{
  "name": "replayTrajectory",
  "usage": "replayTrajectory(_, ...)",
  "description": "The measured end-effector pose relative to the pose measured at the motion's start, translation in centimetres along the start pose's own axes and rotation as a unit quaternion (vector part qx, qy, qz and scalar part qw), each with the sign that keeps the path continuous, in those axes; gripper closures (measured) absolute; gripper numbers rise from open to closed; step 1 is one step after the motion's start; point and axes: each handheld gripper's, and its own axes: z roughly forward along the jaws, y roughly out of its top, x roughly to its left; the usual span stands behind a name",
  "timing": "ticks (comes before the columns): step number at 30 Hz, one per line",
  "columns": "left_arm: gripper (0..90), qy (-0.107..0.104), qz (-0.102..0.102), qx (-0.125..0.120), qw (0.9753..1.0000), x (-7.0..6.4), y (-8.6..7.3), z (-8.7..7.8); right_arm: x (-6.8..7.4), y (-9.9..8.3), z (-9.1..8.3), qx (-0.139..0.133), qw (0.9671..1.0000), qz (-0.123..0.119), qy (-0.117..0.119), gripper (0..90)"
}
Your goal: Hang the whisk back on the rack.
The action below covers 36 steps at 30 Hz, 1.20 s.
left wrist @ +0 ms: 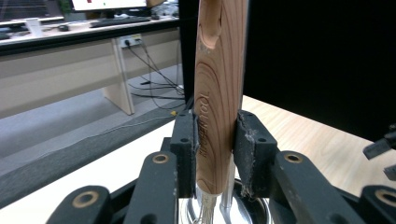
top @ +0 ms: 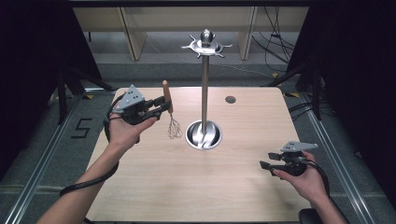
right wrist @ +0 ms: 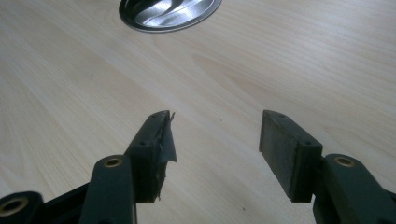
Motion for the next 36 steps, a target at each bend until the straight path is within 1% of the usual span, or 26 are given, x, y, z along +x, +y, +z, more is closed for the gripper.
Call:
replayTrajectory(1, 70.0, 0.000, 0.002, 0.005, 1.0000, 0.2, 0.1, 0.0, 0.0, 0.0, 0.0, 0.001, 1.0000, 0.000, -0.001, 44.4)
replayTrajectory(4, 70.0, 0.001, 0.001, 0.007, 1.0000, 0.4, 0.2, 0.2, 0.0, 0.0, 0.0, 0.001, 1.0000, 0.000, -0.001, 44.4)
replayTrajectory(5, 70.0, 0.003, 0.003, 0.011, 0.9999, 0.7, 0.4, 0.3, 0.0, 0.0, 0.0, 0.002, 1.0000, 0.001, 0.003, 44.4)
replayTrajectory(9, 70.0, 0.004, 0.001, 0.009, 0.9999, 1.2, 0.9, 0.6, 0.0, 0.0, 0.1, 0.000, 1.0000, 0.002, 0.003, 44.4)
replayTrajectory(14, 70.0, 0.009, 0.001, 0.009, 0.9999, 1.5, 1.5, 0.9, 0.0, 0.0, 0.1, 0.000, 1.0000, 0.002, 0.003, 44.4)
replayTrajectory(17, 70.0, 0.012, 0.003, 0.009, 0.9999, 1.8, 2.2, 1.3, 0.0, 0.0, 0.1, 0.000, 1.0000, 0.003, 0.003, 44.4)
replayTrajectory(18, 70.0, 0.013, 0.003, 0.007, 0.9999, 1.8, 2.3, 1.4, 0.0, 0.0, 0.0, 0.000, 1.0000, 0.001, 0.000, 44.4)
replayTrajectory(19, 70.0, 0.013, 0.003, 0.007, 0.9999, 1.8, 2.3, 1.4, 0.0, 0.0, 0.0, 0.000, 1.0000, 0.001, 0.000, 44.4)
replayTrajectory(23, 70.0, 0.016, 0.001, 0.004, 0.9999, 2.4, 3.2, 1.7, 0.0, 0.0, 0.0, 0.004, 1.0000, 0.002, 0.003, 44.4)
replayTrajectory(24, 70.0, 0.017, 0.000, 0.003, 0.9998, 2.5, 3.4, 1.8, 0.0, 0.0, 0.1, -0.002, 1.0000, 0.003, 0.004, 44.4)
replayTrajectory(27, 70.0, 0.020, 0.001, -0.001, 0.9998, 2.6, 3.8, 1.9, 0.0, 0.0, 0.1, -0.001, 1.0000, 0.002, 0.003, 44.4)
replayTrajectory(28, 70.0, 0.021, 0.001, -0.001, 0.9998, 2.6, 3.9, 1.9, 0.0, 0.0, 0.0, 0.004, 1.0000, 0.000, 0.003, 44.4)
replayTrajectory(30, 70.0, 0.020, 0.002, -0.003, 0.9998, 2.6, 4.2, 1.9, 0.0, 0.0, 0.0, 0.002, 1.0000, 0.000, 0.001, 44.4)
replayTrajectory(31, 70.0, 0.018, -0.005, -0.001, 0.9998, 2.4, 4.4, 1.9, 0.0, 0.0, 0.0, 0.002, 1.0000, 0.000, 0.001, 44.4)
replayTrajectory(36, 70.0, 0.018, -0.003, -0.008, 0.9998, 2.3, 4.8, 1.9, 0.0, 0.0, 0.0, 0.003, 1.0000, 0.000, 0.003, 44.4)
